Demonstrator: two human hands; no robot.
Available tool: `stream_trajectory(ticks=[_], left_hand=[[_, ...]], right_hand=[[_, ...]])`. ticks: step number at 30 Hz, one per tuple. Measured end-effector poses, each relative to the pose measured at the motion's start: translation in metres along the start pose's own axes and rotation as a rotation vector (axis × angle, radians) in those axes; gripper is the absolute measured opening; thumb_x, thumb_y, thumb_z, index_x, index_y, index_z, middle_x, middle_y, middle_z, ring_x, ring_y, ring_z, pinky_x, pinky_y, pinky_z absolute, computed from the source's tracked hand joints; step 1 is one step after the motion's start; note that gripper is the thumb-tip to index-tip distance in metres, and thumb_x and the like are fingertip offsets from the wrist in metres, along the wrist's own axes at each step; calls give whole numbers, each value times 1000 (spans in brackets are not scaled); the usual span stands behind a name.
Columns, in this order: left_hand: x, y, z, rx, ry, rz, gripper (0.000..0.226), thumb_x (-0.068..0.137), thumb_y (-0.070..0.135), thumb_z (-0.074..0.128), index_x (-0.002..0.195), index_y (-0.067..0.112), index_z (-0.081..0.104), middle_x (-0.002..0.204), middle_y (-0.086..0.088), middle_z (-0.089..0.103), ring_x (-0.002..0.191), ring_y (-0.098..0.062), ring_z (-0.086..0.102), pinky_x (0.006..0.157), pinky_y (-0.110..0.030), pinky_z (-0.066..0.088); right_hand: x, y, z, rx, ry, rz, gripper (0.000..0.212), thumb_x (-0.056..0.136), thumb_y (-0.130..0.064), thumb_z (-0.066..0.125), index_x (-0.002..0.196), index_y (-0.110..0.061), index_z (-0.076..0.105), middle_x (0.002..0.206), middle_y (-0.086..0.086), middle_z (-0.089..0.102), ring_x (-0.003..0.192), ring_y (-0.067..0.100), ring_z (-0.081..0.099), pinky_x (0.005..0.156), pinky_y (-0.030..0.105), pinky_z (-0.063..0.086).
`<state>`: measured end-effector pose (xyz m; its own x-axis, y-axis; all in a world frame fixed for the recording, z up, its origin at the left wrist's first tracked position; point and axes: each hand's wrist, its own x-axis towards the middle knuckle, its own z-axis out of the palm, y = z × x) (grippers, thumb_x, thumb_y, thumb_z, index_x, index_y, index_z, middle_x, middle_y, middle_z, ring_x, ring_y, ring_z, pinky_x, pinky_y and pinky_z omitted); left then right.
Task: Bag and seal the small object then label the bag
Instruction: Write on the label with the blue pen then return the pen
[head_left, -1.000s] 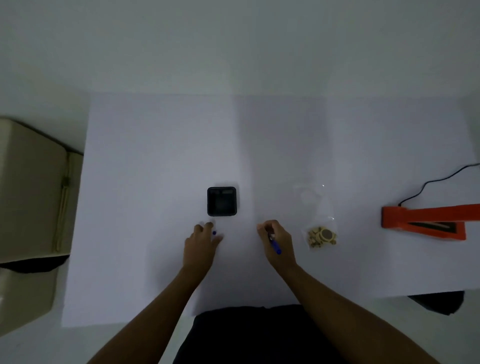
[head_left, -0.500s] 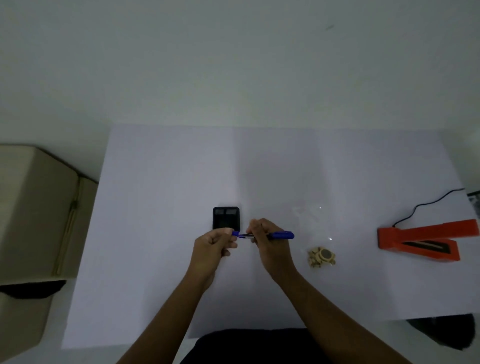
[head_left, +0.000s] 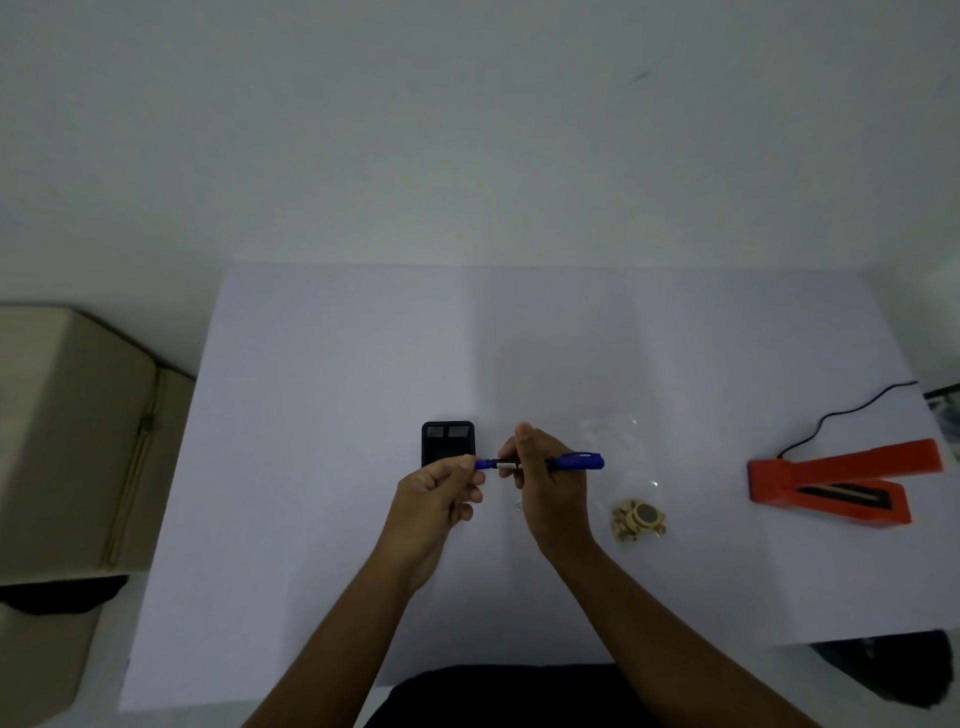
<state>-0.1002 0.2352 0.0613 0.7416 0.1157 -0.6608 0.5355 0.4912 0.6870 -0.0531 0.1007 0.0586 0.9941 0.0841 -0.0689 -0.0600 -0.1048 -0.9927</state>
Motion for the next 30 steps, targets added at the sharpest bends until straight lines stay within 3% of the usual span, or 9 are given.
stream_trajectory(ticks=[8, 12, 17, 20, 23, 27, 30], left_hand=[[-7, 4, 12, -57, -50, -84, 26, 96, 26, 57, 99, 5, 71, 75, -6, 65, 61, -11, 55, 62, -24, 47], [-9, 14, 18, -76, -65, -93, 26, 94, 27, 59, 96, 4, 71, 69, -4, 63, 56, -8, 52, 59, -22, 46], [-12, 19, 25, -201, -97, -197, 26, 95, 26, 59, 93, 4, 71, 65, -4, 60, 52, -8, 49, 53, -20, 46], [-12, 16, 22, -212, -95, -204, 25, 95, 25, 58, 93, 4, 72, 66, -4, 60, 53, -8, 49, 54, -20, 46], [-4, 21, 13, 54, -50, -23, 25, 95, 24, 58, 94, 5, 74, 68, -4, 65, 56, -9, 52, 56, -21, 45], [27, 41, -14, 494, 239, 373, 17, 94, 16, 62, 81, 15, 73, 67, 0, 70, 52, 0, 57, 54, -10, 46], [49, 49, -46, 744, 347, 503, 18, 95, 18, 62, 79, 14, 72, 66, 1, 68, 54, -4, 60, 56, -8, 47]], right_hand=[[3, -6, 2, -22, 80, 30, 40, 99, -19, 53, 67, 3, 61, 54, 11, 58, 51, 15, 56, 55, 24, 48], [4, -18, 3, -64, 96, -56, 44, 97, -26, 56, 65, 4, 61, 53, 11, 58, 49, 14, 56, 52, 21, 48], [9, -21, 6, -160, 64, -166, 54, 96, -36, 51, 61, 5, 55, 50, 16, 53, 44, 28, 53, 45, 44, 46], [8, -14, 7, -142, 25, -147, 52, 96, -34, 50, 62, 5, 56, 50, 14, 54, 45, 26, 54, 45, 42, 46], [10, 2, 9, -36, -33, 8, 47, 95, -38, 54, 70, 2, 60, 56, 9, 57, 51, 17, 54, 50, 28, 46], [13, 31, 14, 64, -14, 326, 46, 98, -47, 50, 91, -4, 65, 81, 19, 65, 65, 22, 52, 52, 24, 42], [16, 51, 11, -26, 30, 469, 45, 101, -46, 41, 99, -8, 63, 92, 18, 67, 70, 18, 55, 54, 25, 45]])
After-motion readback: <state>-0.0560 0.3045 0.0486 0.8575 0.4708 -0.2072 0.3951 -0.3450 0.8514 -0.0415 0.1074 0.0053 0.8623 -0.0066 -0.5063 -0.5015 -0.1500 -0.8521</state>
